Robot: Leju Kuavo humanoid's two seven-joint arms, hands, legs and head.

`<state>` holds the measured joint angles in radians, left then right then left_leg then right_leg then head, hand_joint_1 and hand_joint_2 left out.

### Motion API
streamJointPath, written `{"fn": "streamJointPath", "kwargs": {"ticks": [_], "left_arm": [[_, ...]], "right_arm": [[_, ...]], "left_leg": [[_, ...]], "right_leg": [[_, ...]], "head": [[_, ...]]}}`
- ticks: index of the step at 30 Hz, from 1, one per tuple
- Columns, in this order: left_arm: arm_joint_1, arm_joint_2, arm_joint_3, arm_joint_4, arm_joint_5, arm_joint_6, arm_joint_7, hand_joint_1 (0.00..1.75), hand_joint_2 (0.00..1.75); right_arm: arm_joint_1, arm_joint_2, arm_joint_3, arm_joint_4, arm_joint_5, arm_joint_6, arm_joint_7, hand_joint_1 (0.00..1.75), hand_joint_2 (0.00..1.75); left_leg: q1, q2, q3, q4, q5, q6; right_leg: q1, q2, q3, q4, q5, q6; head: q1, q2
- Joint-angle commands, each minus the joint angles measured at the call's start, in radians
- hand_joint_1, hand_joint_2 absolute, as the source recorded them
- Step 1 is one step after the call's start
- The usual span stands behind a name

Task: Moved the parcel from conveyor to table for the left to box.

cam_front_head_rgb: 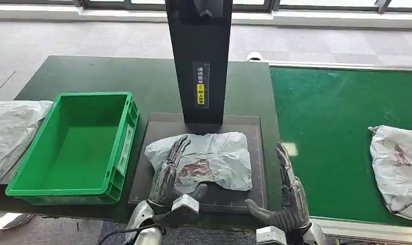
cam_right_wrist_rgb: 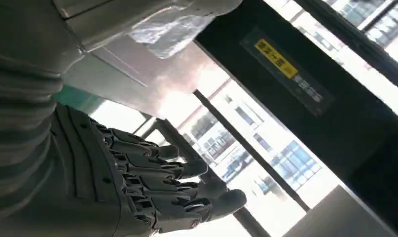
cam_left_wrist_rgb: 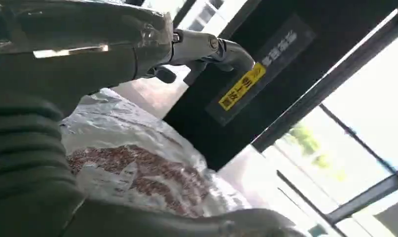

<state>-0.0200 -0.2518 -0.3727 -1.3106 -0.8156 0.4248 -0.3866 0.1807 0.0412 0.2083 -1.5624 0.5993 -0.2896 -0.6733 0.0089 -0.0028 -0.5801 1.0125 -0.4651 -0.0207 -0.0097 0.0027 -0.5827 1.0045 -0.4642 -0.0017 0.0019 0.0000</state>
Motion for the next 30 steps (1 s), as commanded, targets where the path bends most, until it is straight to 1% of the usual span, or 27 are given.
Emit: {"fn": "streamJointPath", "kwargs": {"ticks": [1, 2, 4, 9, 11, 12, 13, 14, 16, 21, 24, 30], "left_arm": [[-0.309, -0.052, -0.01, 0.693, -0.329, -0.021, 0.216, 0.0, 1.75], [-0.33, -0.059, -0.015, 0.744, -0.355, -0.03, 0.22, 0.0, 1.75], [-0.344, -0.069, -0.011, 0.783, -0.364, -0.044, 0.219, 0.0, 1.75], [-0.357, -0.078, -0.019, 0.832, -0.402, -0.067, 0.244, 0.0, 1.75], [-0.363, -0.081, -0.011, 0.854, -0.433, -0.054, 0.27, 0.0, 1.75], [-0.366, -0.08, -0.007, 0.859, -0.442, -0.035, 0.279, 0.17, 1.75], [-0.369, -0.078, 0.013, 0.863, -0.438, -0.006, 0.273, 1.1, 1.75], [-0.374, -0.074, 0.012, 0.867, -0.462, 0.027, 0.283, 1.75, 1.75], [-0.372, -0.074, 0.038, 0.854, -0.458, 0.062, 0.273, 1.75, 1.75], [-0.375, -0.073, 0.04, 0.851, -0.457, 0.057, 0.272, 1.75, 1.75], [-0.354, -0.073, 0.078, 0.798, -0.438, 0.121, 0.249, 1.75, 1.75], [-0.281, -0.056, 0.149, 0.604, -0.362, 0.204, 0.165, 1.75, 1.75]], "right_arm": [[-0.105, -0.054, 0.08, -0.026, -0.081, -0.001, -0.025, 0.0, 1.75], [-0.116, -0.058, 0.089, -0.018, -0.087, -0.007, -0.025, 0.0, 1.75], [-0.127, -0.054, 0.096, -0.006, -0.088, -0.014, -0.025, 0.0, 1.75], [-0.142, -0.037, 0.099, 0.01, -0.079, -0.017, -0.025, 0.0, 1.75], [-0.138, -0.036, 0.1, 0.002, -0.077, -0.018, -0.025, 0.0, 1.75], [-0.136, -0.037, 0.102, 0.0, -0.078, -0.017, -0.025, 0.0, 1.75], [-0.133, -0.039, 0.105, -0.003, -0.079, -0.02, -0.025, 0.0, 1.75], [-0.13, -0.041, 0.109, -0.004, -0.079, -0.025, -0.025, 0.0, 1.75], [-0.12, -0.043, 0.112, -0.011, -0.083, -0.03, -0.025, 0.0, 1.75], [-0.115, -0.045, 0.114, -0.016, -0.083, -0.032, -0.025, 0.0, 1.75], [-0.103, -0.05, 0.119, -0.024, -0.091, -0.027, -0.025, 0.0, 1.75], [-0.099, -0.037, 0.111, -0.023, -0.096, -0.012, -0.025, 0.0, 1.75]], "left_leg": [[-0.001, -0.002, 0.002, -0.003, 0.003, 0.001], [-0.001, -0.002, 0.002, -0.002, 0.002, 0.001], [0.0, -0.002, 0.002, -0.002, 0.003, 0.002], [-0.001, 0.0, 0.002, -0.001, 0.003, 0.002], [0.0, 0.0, 0.003, -0.001, 0.003, 0.002], [0.0, -0.001, 0.004, -0.003, 0.003, 0.003], [-0.001, -0.002, 0.004, -0.004, 0.004, 0.003], [0.0, -0.002, 0.004, -0.002, 0.003, 0.003], [-0.001, 0.0, 0.006, -0.004, 0.004, 0.003], [-0.001, -0.001, 0.005, -0.003, 0.004, 0.003], [-0.001, 0.0, 0.006, -0.004, 0.004, 0.004], [-0.001, 0.0, 0.008, -0.002, 0.002, 0.003]], "right_leg": [[-0.001, -0.002, 0.003, -0.002, 0.002, 0.0], [-0.001, -0.002, 0.003, -0.002, 0.001, 0.001], [0.0, -0.002, 0.003, -0.002, 0.002, 0.001], [-0.001, 0.0, 0.003, -0.001, 0.002, 0.002], [-0.001, 0.0, 0.004, -0.001, 0.002, 0.002], [-0.001, -0.001, 0.005, -0.003, 0.003, 0.002], [-0.001, -0.002, 0.007, -0.004, 0.003, 0.002], [0.0, -0.002, 0.006, -0.002, 0.003, 0.002], [-0.001, -0.001, 0.009, -0.004, 0.004, 0.002], [-0.001, -0.002, 0.008, -0.003, 0.004, 0.002], [-0.001, -0.001, 0.009, -0.004, 0.004, 0.002], [-0.001, 0.0, 0.01, -0.002, 0.003, 0.002]], "head": [[0.0, 0.0], [0.0, 0.0], [0.0, 0.0], [0.0, 0.0], [0.0, 0.0], [0.0, 0.0], [0.0, 0.0], [0.0, 0.0], [0.0, 0.0], [0.0, 0.0], [0.0, 0.0], [0.0, 0.0]]}}
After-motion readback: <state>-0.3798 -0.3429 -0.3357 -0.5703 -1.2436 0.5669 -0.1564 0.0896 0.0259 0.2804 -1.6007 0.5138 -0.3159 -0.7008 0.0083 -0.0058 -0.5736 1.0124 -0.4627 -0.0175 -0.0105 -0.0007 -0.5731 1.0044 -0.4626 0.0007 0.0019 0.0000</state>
